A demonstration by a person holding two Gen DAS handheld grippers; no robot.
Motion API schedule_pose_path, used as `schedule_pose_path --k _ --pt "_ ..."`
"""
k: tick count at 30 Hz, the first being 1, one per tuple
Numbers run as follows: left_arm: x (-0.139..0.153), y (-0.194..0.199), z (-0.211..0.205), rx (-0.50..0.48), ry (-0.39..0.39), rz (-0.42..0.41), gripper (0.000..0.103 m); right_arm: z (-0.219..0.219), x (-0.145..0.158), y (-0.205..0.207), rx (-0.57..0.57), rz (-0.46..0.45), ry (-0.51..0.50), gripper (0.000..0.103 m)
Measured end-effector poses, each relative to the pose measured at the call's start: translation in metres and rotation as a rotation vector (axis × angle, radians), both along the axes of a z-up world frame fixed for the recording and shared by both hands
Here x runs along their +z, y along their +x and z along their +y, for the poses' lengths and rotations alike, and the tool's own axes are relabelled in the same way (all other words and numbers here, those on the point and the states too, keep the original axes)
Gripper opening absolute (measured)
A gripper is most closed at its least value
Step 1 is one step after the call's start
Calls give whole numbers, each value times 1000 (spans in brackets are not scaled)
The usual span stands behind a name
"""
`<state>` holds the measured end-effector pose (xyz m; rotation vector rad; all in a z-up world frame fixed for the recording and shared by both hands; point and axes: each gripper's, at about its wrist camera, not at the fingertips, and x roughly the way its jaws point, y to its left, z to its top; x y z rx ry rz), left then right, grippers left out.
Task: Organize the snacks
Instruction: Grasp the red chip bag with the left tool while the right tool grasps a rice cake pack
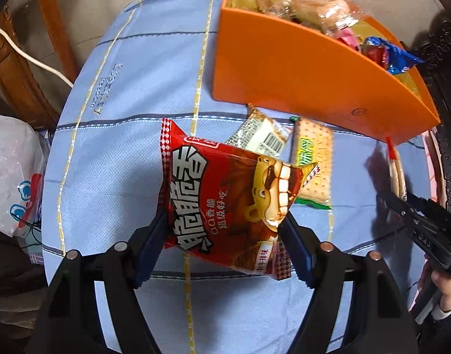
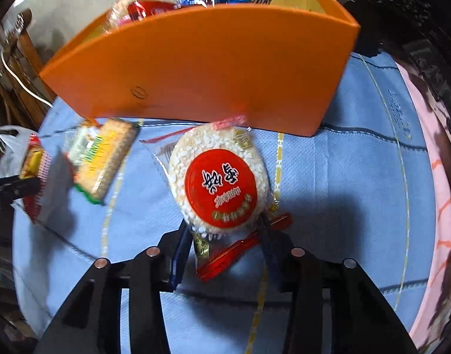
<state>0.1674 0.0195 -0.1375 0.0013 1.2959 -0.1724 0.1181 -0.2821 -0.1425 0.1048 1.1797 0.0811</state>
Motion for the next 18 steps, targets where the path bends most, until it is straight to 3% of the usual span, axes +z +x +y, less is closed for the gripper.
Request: schedule_pose_path --k 2,7,18 --pt "2 -2 0 -6 -4 -5 72 -2 10 -10 -1 -17 28 32" --pt "8 -11 -3 -24 -5 -14 72 -5 26 -20 14 -37 56 27" --pt "-3 -6 1 -38 0 6 72 1 4 16 47 -22 -29 44"
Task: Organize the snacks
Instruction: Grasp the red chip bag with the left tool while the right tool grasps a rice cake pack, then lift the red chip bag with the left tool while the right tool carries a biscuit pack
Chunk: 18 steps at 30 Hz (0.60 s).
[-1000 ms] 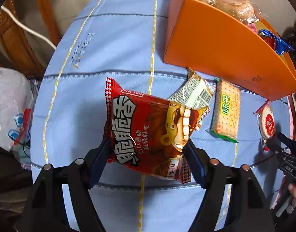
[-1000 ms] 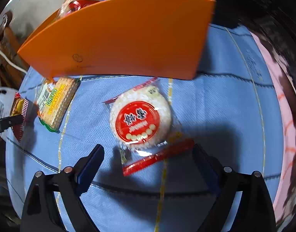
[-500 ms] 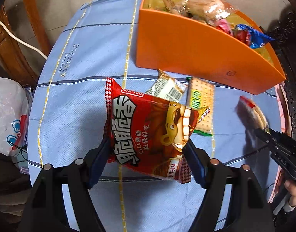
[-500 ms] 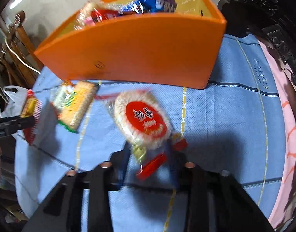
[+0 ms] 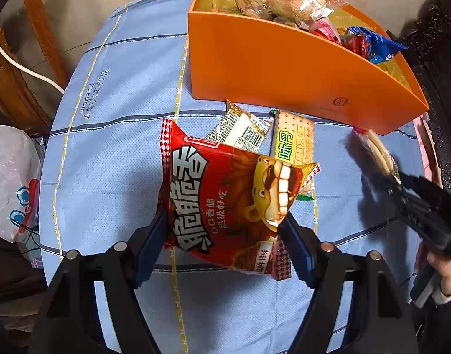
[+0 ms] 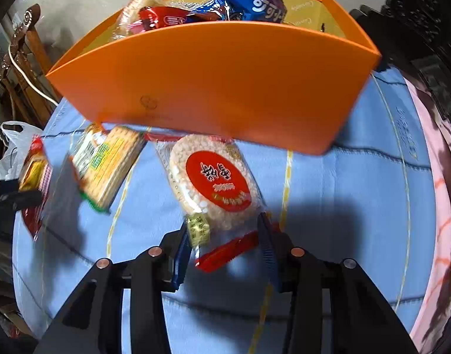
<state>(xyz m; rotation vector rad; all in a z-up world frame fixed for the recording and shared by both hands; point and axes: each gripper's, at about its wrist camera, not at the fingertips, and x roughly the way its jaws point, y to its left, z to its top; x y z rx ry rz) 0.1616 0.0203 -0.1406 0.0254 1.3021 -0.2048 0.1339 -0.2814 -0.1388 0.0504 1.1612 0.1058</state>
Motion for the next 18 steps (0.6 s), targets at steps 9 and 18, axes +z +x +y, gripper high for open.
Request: schedule_pose_path --k 9,18 --pt "-2 5 5 21 -3 0 73 -19 16 11 -58 -42 47 18" --pt "20 -5 -7 -42 -38 -45 73 -16 44 -27 10 -76 179 12"
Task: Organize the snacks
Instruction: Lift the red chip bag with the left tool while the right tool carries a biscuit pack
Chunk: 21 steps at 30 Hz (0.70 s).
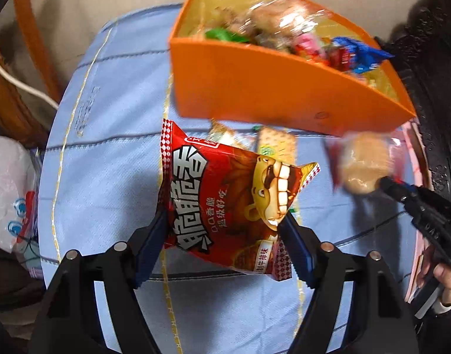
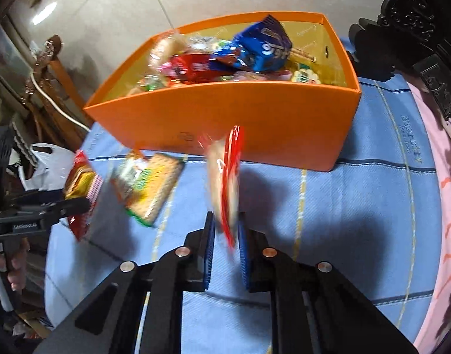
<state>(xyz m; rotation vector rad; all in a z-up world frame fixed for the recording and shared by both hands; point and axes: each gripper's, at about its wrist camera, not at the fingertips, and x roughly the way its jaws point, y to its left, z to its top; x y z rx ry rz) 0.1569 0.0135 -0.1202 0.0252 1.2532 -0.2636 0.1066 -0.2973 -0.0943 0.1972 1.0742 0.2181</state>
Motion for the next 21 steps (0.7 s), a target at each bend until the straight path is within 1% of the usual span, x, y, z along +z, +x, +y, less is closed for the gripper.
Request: schedule_pose_path --k 2,4,5,7,9,10,11,13,14,15,16,18,19,20,21 --pt "3 1 -5 -14 -5 -6 73 4 0 1 11 6 15 12" --pt "0 2 -10 -17 -2 2 73 9 -5 5 18 17 1 12" --pt "-2 2 -12 -19 -1 9 73 14 -8 7 28 23 -5 15" --pt "-7 1 -14 -23 -2 24 73 24 -15 13 34 33 -19 18" --pt "-9 0 -14 -28 -2 31 71 27 -23 24 23 53 -1 23" --pt "-10 0 -13 -27 -1 33 66 28 -26 30 16 59 7 28" --pt "-11 2 -11 -26 -3 36 65 30 -31 37 15 76 17 31" --pt "-11 3 -8 -16 -5 33 65 34 -36 49 13 96 50 37" --pt "-11 4 -5 -8 -5 31 65 36 -38 54 15 101 64 45" --pt "-11 6 -2 -1 -7 31 65 40 -40 61 15 105 83 49" --pt "-11 7 0 9 -11 32 65 44 -42 65 15 111 95 51" --pt "-12 10 4 18 -14 31 65 52 -48 74 19 125 109 50" --pt "-13 10 4 21 -12 34 65 56 -51 78 24 134 100 43" --pt "-14 10 5 21 -8 40 65 60 -52 81 27 139 85 33" --pt "-15 11 5 19 -6 44 65 62 -51 80 32 134 78 28"
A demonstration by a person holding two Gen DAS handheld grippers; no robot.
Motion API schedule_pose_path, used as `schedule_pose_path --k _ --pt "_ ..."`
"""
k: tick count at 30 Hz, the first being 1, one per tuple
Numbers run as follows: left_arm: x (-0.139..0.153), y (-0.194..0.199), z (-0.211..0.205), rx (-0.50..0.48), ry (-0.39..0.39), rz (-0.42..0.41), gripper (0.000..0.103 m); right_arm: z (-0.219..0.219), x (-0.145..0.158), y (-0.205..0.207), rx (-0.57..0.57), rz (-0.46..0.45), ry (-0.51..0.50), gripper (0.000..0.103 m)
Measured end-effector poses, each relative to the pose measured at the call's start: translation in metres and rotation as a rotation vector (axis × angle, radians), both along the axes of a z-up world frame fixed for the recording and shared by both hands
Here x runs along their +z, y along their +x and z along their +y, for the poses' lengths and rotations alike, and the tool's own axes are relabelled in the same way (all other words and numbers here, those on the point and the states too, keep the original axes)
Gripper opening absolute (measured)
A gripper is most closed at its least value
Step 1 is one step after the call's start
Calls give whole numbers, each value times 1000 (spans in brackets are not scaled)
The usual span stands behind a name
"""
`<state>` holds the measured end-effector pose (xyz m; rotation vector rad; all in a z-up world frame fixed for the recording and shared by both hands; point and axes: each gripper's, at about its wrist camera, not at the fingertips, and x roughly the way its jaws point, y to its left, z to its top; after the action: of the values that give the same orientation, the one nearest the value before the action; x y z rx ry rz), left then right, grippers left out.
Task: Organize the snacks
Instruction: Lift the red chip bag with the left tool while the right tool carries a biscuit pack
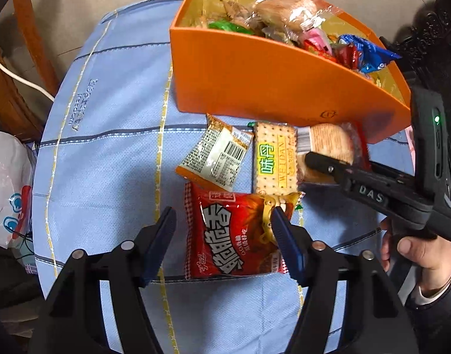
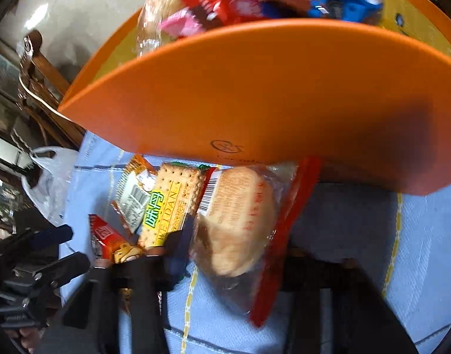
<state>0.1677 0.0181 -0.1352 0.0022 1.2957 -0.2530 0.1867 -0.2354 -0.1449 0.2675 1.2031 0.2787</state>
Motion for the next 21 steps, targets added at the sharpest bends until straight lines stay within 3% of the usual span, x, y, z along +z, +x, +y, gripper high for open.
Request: schedule_pose_path --k 2,3,7,11,15,17,19,21 --pt "-1 -1 1 -1 3 3 65 1 10 -4 -4 -26 -4 16" --pt "-2 -1 1 0 2 4 67 -1 17 -9 -7 -50 -9 16" --pt "-9 -8 -2 10 0 29 89 -23 33 -33 -41 -81 -10 16" --pt "-24 -15 -22 -33 19 65 93 -47 34 -58 -84 -67 3 16" --pt "-45 -17 -44 -67 63 76 92 -56 21 -80 -112 -32 7 16" --pt "-48 -18 -50 -80 141 27 77 -57 14 -87 -123 -17 13 18" --pt "-46 -19 -50 -88 134 19 69 -53 6 -89 -129 6 -9 19" --pt "-43 -20 -45 -94 109 20 66 -49 2 -89 -133 7 -38 27"
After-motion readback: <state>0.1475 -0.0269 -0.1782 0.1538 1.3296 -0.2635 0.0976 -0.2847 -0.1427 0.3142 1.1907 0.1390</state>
